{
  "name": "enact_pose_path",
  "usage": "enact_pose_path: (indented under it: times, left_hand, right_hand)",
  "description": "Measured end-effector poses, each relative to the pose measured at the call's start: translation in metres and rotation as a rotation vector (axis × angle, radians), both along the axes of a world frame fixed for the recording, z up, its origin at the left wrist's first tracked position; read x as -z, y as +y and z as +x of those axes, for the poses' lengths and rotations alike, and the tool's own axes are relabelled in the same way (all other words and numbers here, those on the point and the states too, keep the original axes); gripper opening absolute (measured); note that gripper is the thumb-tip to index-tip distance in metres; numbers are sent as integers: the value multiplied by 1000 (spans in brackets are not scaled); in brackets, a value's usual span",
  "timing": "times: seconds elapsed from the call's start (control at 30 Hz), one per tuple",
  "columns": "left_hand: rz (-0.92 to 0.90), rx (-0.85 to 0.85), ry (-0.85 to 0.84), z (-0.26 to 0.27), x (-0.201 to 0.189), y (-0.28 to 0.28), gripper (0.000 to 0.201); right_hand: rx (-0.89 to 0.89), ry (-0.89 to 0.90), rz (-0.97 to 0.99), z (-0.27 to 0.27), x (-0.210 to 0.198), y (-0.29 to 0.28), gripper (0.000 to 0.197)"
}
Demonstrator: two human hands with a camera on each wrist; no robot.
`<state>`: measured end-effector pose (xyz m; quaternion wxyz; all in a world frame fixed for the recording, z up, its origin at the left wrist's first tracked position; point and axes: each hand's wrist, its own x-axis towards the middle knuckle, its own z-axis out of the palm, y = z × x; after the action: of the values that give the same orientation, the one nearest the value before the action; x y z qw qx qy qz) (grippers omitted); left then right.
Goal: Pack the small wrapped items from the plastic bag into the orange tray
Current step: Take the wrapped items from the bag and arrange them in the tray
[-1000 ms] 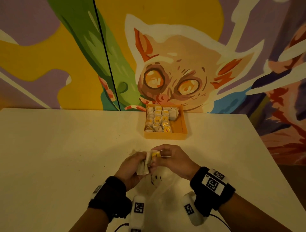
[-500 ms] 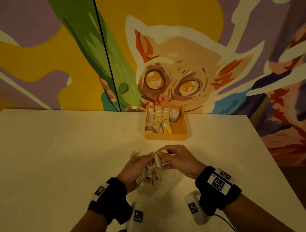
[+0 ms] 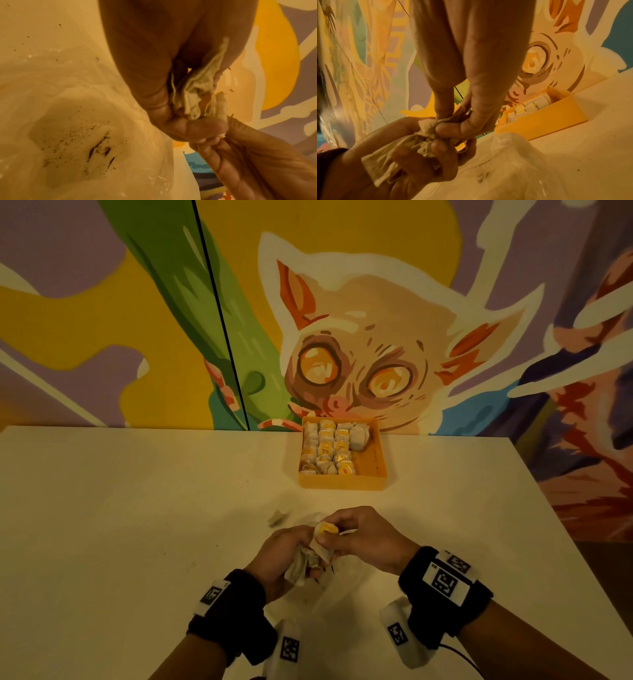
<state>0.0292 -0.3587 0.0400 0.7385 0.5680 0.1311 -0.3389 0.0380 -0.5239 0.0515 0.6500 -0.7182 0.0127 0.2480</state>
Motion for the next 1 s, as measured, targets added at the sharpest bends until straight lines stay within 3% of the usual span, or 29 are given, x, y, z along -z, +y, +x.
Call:
enact_pose_path:
  times: [0.27, 0.43, 0.67, 0.83, 1.0]
  left_hand:
    - [-15, -124, -60, -1, 6, 3, 25]
    - [6, -156, -92, 2, 6, 11, 19]
    - [199, -121, -213, 21, -5, 6, 10]
    - [254, -109, -284, 47, -19, -4, 7]
    - [283, -161, -239, 80, -21, -9, 6]
  right_hand:
    - [114, -71, -186, 8, 3, 4, 19]
    - [181, -85, -142, 16, 3, 5, 10]
    - [69, -112, -122, 30, -9, 1, 17]
    - [27, -204, -279, 64, -23, -17, 11]
    - [74, -251, -454, 116, -23, -50, 14]
